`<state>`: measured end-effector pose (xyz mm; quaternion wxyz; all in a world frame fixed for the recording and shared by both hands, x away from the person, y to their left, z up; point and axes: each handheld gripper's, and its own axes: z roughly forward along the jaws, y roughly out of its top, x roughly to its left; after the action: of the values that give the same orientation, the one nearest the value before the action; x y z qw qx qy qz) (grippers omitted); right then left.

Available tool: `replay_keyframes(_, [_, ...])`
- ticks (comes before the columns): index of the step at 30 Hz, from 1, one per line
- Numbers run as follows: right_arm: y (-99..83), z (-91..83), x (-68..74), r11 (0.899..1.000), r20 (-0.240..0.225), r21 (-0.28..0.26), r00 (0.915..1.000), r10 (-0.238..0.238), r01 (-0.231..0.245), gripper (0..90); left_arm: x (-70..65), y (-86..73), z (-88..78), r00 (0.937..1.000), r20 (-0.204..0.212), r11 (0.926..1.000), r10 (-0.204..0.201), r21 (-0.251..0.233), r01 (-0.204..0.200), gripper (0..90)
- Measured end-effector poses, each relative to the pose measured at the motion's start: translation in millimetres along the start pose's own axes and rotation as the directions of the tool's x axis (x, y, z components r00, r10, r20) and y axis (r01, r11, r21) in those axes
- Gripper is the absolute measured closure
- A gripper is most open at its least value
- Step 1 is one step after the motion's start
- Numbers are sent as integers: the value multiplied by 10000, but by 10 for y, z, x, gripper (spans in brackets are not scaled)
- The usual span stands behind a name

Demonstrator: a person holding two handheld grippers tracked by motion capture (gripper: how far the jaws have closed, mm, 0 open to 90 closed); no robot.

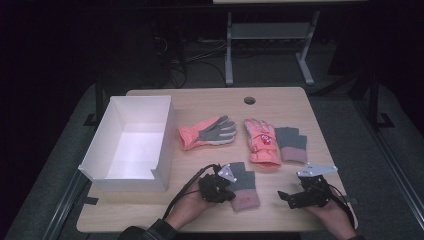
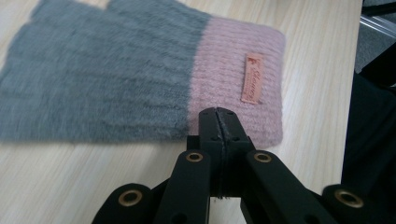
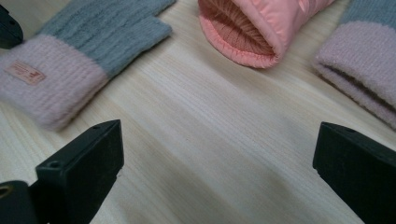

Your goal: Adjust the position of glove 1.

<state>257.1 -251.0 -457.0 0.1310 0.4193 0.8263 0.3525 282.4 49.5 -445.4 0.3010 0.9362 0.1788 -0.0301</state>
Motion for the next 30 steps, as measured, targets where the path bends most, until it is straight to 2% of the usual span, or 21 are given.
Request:
replay_keyframes(11, [-2, -32, -19, 9999, 227, -11, 9997, 132, -132, 15, -48, 207, 184, 9989, 222, 9990, 414, -201, -410, 896])
replay_keyframes(15, [1, -31, -23, 9999, 216, 55, 9997, 152, -153, 15, -48, 207, 171, 9984, 217, 9983, 517, -271, -511, 893])
replay_keyframes(18, [7, -42, -22, 9998, 264, 54, 9995, 200, -202, 16, -38, 161, 112, 9984, 130, 9974, 546, -468, -539, 790])
replay_keyframes(20, [11, -44, -16, 9997, 311, 77, 9992, 238, -241, 15, -29, 120, 59, 9978, -116, 9958, 658, -623, -664, 703])
replay_keyframes(23, [16, -51, -13, 9994, 274, 125, 9991, 314, -317, 30, 1, 40, -19, 9977, -301, 9947, 602, -814, -625, 568])
replay_keyframes(26, [16, -58, -6, 9999, 355, 49, 9993, 116, -118, 60, 42, -66, -105, 9970, -553, 9937, 550, -948, -601, 445])
replay_keyframes(27, [21, -57, -4, 9998, 360, 83, 9992, 154, -157, 65, 52, -106, -134, 9961, -729, 9922, 505, -1101, -583, 372])
replay_keyframes(28, [21, -57, -4, 9998, 360, 83, 9992, 154, -157, 65, 73, -143, -170, 9951, -822, 9917, 542, -1117, -632, 372])
replay_keyframes(30, [27, -61, 1, 9998, 397, 120, 9991, 155, -160, 89, 111, -208, -227, 9945, -1006, 9907, 306, -1288, -436, 290])
